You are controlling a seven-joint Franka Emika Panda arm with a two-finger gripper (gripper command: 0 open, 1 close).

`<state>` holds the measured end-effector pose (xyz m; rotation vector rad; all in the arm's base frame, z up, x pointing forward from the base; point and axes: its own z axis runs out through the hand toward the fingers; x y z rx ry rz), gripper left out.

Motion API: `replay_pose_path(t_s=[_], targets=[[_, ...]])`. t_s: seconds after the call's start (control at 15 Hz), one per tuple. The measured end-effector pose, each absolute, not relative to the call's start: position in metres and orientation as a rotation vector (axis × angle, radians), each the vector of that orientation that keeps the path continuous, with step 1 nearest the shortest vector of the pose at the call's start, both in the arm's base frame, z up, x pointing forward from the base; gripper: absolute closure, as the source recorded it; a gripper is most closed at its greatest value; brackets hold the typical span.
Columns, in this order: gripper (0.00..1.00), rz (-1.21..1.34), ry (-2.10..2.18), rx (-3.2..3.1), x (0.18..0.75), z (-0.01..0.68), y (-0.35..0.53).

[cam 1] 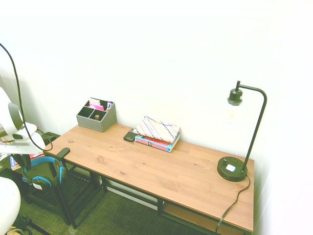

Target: Hang the headphone

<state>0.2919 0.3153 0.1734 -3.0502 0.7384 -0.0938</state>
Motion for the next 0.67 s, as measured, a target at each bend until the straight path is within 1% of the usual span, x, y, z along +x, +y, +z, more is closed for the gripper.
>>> replay_pose_path(t_s=[0.4,0.47,0.67], targets=[[1.0,-0.118,0.753,-3.077,0.331,0.098,0.346],[0.0,-0.119,0.753,-3.084,0.334,0.09,0.349],[0.0,-0.111,0.789,-3.102,0.336,0.075,0.35]])
